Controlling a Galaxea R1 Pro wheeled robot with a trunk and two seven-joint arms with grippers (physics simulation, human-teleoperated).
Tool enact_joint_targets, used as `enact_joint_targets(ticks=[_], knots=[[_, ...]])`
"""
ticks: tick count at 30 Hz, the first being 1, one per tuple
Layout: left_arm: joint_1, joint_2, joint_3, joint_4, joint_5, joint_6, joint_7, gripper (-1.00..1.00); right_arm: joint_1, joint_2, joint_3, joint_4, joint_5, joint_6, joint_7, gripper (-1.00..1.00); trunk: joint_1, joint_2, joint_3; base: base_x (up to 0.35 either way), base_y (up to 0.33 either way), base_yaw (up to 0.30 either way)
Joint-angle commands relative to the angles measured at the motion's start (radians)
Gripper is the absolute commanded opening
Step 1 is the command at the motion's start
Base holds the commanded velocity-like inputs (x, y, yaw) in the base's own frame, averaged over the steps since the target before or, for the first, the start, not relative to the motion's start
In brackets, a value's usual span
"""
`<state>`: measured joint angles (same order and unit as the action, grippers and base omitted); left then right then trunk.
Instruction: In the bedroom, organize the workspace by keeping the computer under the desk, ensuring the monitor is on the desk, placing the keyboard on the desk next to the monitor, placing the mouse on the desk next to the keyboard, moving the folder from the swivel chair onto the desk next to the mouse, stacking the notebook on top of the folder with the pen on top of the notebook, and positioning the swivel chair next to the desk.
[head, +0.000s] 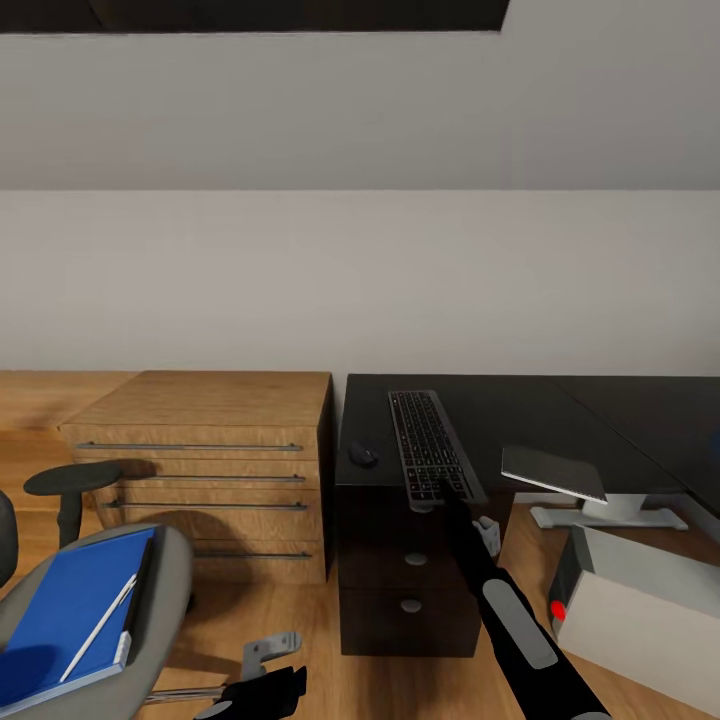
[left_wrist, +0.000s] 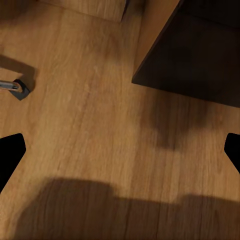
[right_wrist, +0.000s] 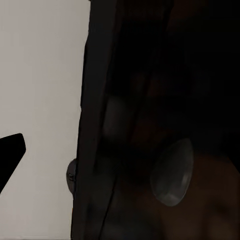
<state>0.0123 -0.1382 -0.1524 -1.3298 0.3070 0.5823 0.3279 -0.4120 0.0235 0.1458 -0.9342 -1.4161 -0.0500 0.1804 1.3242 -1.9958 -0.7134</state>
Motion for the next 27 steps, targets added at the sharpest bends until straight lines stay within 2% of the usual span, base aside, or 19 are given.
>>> enact_joint_targets(ticks=[1,6,13,17,27], knots=[[0.000,0.000,-0.001,-0.002,0.011,0.002,0.009,1.00,-0.001,0.000,0.003,0.001,-0.011,-0.005,0.002,1.00,0.000,0.000,-0.001,0.000,0.000,0.000],[0.000,0.000,-0.001,-0.002,0.010,0.001,0.009,1.00,-0.001,0.000,0.003,0.000,-0.011,-0.005,-0.007,1.00,-0.015,0.028,0.012,0.000,0.000,0.000],[0.000,0.000,-0.001,-0.002,0.011,0.001,0.010,1.00,-0.001,0.001,0.004,0.000,-0.011,-0.005,-0.008,1.00,-0.015,0.028,0.012,0.000,0.000,0.000],[0.000,0.000,-0.001,-0.002,0.011,0.001,0.010,1.00,-0.001,0.001,0.004,0.000,-0.011,-0.005,-0.009,1.00,-0.031,0.056,0.024,0.000,0.000,0.000],[0.000,0.000,-0.001,-0.002,0.011,0.001,0.011,1.00,-0.001,0.000,0.004,0.000,-0.011,-0.005,-0.009,1.00,-0.042,0.077,0.034,0.000,0.000,0.000]])
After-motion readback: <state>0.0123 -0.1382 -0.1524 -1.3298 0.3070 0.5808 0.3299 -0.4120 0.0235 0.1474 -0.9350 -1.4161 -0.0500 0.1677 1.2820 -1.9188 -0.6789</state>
